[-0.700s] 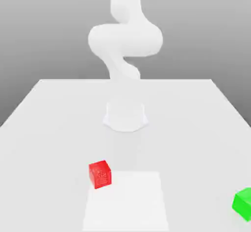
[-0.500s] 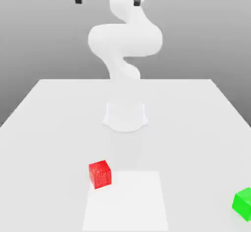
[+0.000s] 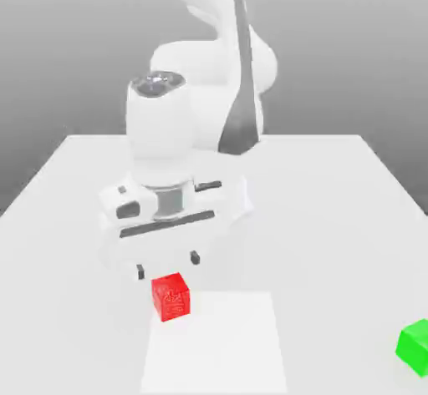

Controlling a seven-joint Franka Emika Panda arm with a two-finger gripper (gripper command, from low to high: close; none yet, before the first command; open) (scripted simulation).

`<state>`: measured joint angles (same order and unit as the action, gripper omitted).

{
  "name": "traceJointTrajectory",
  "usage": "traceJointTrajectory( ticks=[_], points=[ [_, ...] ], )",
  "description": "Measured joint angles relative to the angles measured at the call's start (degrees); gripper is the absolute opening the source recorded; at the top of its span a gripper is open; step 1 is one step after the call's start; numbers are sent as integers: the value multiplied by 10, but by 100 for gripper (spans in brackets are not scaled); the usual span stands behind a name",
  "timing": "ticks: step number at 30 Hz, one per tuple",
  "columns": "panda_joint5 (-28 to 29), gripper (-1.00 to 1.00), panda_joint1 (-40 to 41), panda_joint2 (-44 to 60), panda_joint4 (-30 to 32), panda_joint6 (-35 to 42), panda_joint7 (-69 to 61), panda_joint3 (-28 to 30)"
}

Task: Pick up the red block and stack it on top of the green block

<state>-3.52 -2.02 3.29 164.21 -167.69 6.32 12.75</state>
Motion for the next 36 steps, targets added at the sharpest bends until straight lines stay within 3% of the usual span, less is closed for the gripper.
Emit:
traceJointTrajectory(
  ticks=[3, 4, 11, 15, 19, 36],
  points=[
    [-54, 0, 45, 63, -8, -52, -40, -58],
    [-64, -100, 58, 78, -10, -65, -48, -73],
    [-63, -100, 61, 79, -10, -65, -47, -75],
    [3, -100, 41, 9, 0, -7, 1, -38],
    [51, -100, 45, -59, 3, 58, 35, -45],
    [84, -100, -219, 115, -320, 211, 59, -227]
  ],
)
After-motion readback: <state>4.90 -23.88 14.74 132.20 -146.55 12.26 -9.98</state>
